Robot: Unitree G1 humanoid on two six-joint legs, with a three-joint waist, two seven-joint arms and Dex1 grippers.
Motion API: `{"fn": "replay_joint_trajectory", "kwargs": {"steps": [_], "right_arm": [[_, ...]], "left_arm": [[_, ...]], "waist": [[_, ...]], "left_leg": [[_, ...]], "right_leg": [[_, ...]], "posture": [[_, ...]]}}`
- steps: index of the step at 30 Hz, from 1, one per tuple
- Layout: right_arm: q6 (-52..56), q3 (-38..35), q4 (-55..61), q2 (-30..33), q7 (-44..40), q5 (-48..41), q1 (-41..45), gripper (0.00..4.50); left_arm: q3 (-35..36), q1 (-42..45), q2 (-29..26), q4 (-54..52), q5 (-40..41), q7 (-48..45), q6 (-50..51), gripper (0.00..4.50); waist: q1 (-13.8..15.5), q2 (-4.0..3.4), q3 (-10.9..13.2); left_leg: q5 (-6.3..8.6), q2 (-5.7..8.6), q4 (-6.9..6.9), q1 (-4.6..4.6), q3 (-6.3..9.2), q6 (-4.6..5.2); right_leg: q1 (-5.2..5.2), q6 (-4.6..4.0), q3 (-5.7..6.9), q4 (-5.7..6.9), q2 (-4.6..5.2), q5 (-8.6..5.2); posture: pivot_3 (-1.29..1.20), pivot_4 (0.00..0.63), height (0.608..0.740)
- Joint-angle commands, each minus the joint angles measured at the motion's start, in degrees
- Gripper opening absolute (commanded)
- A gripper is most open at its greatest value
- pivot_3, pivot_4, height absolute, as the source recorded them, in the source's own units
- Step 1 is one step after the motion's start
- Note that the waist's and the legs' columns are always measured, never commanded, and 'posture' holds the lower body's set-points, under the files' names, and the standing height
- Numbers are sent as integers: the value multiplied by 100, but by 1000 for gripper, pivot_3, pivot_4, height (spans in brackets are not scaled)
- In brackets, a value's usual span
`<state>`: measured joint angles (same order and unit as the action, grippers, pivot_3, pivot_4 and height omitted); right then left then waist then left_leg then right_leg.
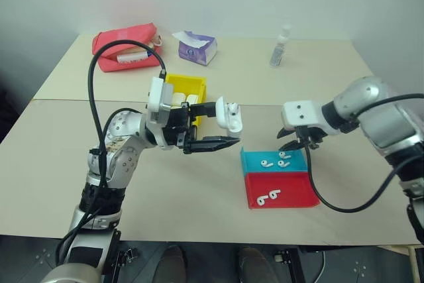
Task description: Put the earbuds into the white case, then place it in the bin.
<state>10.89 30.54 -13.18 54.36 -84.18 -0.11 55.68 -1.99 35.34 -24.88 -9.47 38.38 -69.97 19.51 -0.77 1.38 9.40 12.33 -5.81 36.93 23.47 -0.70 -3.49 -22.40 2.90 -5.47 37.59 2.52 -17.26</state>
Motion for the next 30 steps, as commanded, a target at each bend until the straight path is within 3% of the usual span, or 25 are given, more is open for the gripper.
{"fn": "replay_joint_trajectory", "kwargs": {"steps": [1,13,30], "right_arm": [[-799,-30,-405,-87,-439,285,222,1953],[-2396,143,-1345,-532,-812,966,239,1953],[-2851,164,-1525,-692,-819,1216,8,1953]], "left_arm": [[106,19,-39,-193,77,77,-9,2769],[147,-189,-103,-423,103,206,9,2769],[197,-262,-200,-610,193,282,99,2769]], "waist": [[5,0,0],[2,-1,0],[2,-1,0]], "left_leg": [[0,0,-1,0,0,0],[-2,0,2,-7,-1,-3],[-2,0,1,-11,-2,-4]], "right_leg": [[0,0,0,0,0,0],[5,-1,-1,5,0,0],[9,-1,-2,5,1,1]], "posture": [[0,150,740],[0,150,740],[0,150,740]]}}
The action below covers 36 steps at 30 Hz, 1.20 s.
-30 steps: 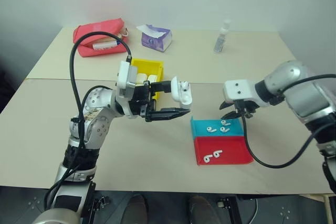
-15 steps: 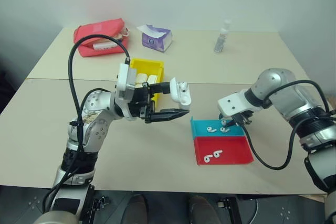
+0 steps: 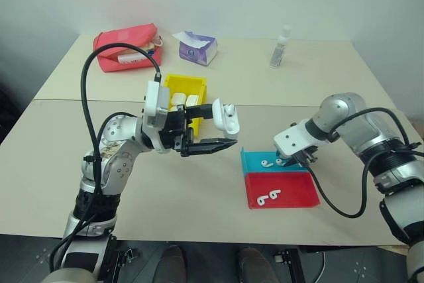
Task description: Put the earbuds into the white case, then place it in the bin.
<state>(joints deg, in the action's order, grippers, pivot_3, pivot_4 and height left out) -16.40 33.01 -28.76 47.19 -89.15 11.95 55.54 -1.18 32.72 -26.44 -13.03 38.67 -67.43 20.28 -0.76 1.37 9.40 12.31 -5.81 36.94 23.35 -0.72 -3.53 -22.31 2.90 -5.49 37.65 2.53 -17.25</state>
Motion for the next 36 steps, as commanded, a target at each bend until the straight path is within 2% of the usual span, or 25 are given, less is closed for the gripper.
{"fn": "replay_joint_trajectory", "kwargs": {"steps": [1,32,35,36], "right_arm": [[-134,-90,21,17,-312,16,23,1953],[242,-133,156,-190,53,607,-245,1953],[312,-153,181,-235,81,635,-276,1384],[326,-162,188,-246,85,644,-283,1036]], "left_arm": [[119,-4,-53,-261,169,32,25,2769],[39,26,-30,-419,216,315,153,2769],[54,41,-42,-350,206,269,132,2769],[57,47,-43,-333,202,258,127,2769]], "waist": [[0,0,0],[-2,0,0],[-2,0,-1],[-3,0,-1]], "left_leg": [[0,0,0,-1,0,0],[-3,0,4,-14,0,-5],[-3,0,4,-15,0,-5],[-3,0,5,-16,0,-5]], "right_leg": [[0,0,0,0,0,0],[11,0,0,10,0,0],[12,0,0,10,-1,0],[13,0,0,10,-1,0]], "posture": [[0,150,740],[0,150,740],[0,150,740],[0,150,740]]}}
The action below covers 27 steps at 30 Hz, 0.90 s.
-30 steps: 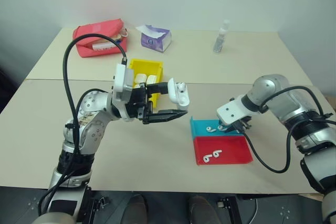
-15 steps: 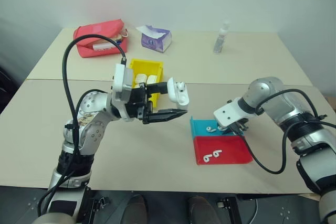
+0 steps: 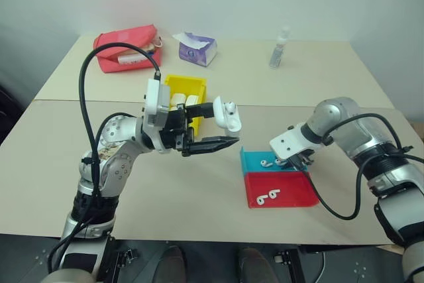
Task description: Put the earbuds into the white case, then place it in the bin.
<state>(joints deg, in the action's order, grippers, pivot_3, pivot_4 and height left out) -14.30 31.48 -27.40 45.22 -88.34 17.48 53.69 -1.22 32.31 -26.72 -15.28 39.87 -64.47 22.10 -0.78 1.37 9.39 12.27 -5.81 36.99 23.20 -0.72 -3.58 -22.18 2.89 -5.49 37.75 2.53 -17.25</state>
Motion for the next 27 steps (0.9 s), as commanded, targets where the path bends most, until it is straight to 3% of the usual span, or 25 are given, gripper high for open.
{"fn": "replay_joint_trajectory", "kwargs": {"steps": [1,10,18,22,27], "right_arm": [[145,-24,73,-64,7,98,-113,760],[487,-221,341,-78,15,32,-295,611],[1974,-1097,1530,119,-110,-917,-556,611],[3327,-1873,2760,124,264,-1657,-775,611],[5039,-3299,3412,-263,1033,-3138,-929,611]], "left_arm": [[63,90,-17,-91,78,-51,-61,2769],[90,69,-31,-6,56,-158,-109,2769],[71,172,-30,78,71,-255,-107,2769],[59,310,-8,219,63,-328,-112,2769],[15,327,47,354,54,-516,-194,2769]], "waist": [[-9,0,0],[-10,0,-1],[-4,-1,0],[3,-1,0],[8,0,0]], "left_leg": [[0,0,0,-1,0,0],[-2,0,1,-8,0,-4],[-2,0,0,0,1,-4],[-2,0,0,4,2,-4],[-2,0,1,3,3,-4]], "right_leg": [[1,0,0,0,0,0],[2,0,-1,14,-1,0],[-4,0,-1,13,-1,0],[-7,0,0,13,-1,0],[-5,0,1,15,-1,0]], "posture": [[0,150,740],[0,150,740],[0,150,740],[0,150,740],[0,150,740]]}}
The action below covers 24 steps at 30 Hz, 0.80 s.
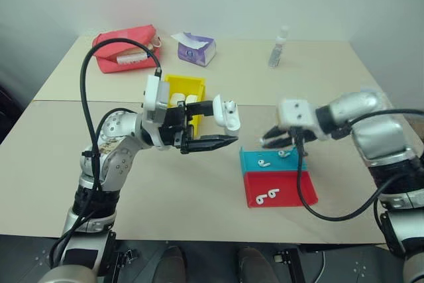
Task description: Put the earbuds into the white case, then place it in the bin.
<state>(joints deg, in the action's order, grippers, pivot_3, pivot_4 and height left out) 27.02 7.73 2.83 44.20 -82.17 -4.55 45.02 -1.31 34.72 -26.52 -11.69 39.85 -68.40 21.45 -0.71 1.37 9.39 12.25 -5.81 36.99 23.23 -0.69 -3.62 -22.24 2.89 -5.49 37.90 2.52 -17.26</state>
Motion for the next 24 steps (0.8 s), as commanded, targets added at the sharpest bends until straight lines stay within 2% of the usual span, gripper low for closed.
{"fn": "replay_joint_trajectory", "kwargs": {"steps": [1,5,10,14,24], "right_arm": [[1287,-1259,476,-273,578,-1315,-67,611],[2303,-2394,1034,-753,1323,-2681,-226,611],[2979,-2979,2055,-1282,2311,-4084,-540,611],[3233,-2869,2642,-1490,3081,-4779,-660,611],[3121,-2419,3003,-1415,3874,-5568,-824,611]], "left_arm": [[19,95,33,21,57,-167,-136,2769],[14,197,74,164,48,-255,-114,2769],[-13,355,185,493,-25,-259,-87,2769],[-50,416,242,589,-63,-320,-93,2769],[-94,488,294,726,-151,-397,-98,2769]], "waist": [[0,0,0],[5,0,0],[4,0,0],[-23,0,0],[-12,0,0]], "left_leg": [[0,0,0,1,0,0],[0,0,-2,4,1,0],[1,0,-4,6,3,1],[1,0,-4,5,4,2],[2,0,-5,9,6,3]], "right_leg": [[0,0,0,-1,0,0],[-1,0,1,-2,0,0],[-1,0,2,-5,0,0],[-2,1,1,0,-1,0],[-2,1,2,-5,-1,-1]], "posture": [[0,150,740],[0,150,740],[0,150,740],[0,150,740],[0,150,740]]}}
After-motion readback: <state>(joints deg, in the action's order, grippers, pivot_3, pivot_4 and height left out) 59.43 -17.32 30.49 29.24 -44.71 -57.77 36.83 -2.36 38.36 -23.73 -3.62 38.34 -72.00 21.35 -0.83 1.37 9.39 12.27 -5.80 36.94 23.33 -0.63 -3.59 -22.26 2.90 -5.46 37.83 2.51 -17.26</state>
